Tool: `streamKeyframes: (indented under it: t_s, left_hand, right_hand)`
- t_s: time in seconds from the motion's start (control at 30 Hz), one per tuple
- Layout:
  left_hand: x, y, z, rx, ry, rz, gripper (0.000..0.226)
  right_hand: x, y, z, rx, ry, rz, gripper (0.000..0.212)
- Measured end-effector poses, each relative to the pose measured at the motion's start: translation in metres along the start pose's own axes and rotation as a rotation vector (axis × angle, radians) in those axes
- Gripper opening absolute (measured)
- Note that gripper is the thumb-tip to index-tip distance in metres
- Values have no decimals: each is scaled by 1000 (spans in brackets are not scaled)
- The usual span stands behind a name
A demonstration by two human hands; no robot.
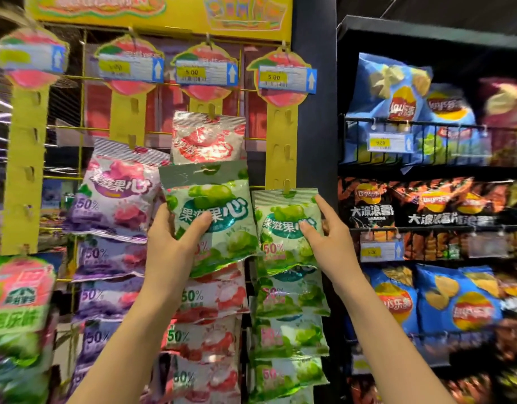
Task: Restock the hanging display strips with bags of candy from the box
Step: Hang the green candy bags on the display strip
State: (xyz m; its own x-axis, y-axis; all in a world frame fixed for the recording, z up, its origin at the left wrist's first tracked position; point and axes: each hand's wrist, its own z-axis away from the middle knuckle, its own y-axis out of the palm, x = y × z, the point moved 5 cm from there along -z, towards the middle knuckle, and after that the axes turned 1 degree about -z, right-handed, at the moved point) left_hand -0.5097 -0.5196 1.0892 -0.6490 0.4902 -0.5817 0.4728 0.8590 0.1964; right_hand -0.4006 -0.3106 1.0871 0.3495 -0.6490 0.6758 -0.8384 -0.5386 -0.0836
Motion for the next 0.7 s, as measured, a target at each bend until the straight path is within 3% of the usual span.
streamKeyframes:
  t_s: [0.17,0.33,0.47,0.7]
  left_hand:
    - [3,-4,1,35,-24,-1,26]
    - [-7,2,1,50,-21,23,20]
    - [-11,10,-8,36,-31,41,54]
    - [-22,44,-19,33,52,-32,67]
  right_hand:
    - [6,-2,11,-41,-9,162,57]
    - [9,-7,18,-91,-14,482,54]
    - [13,-23,18,-148,-77,623,48]
    - [24,-57,-18,-128,-222,932,57]
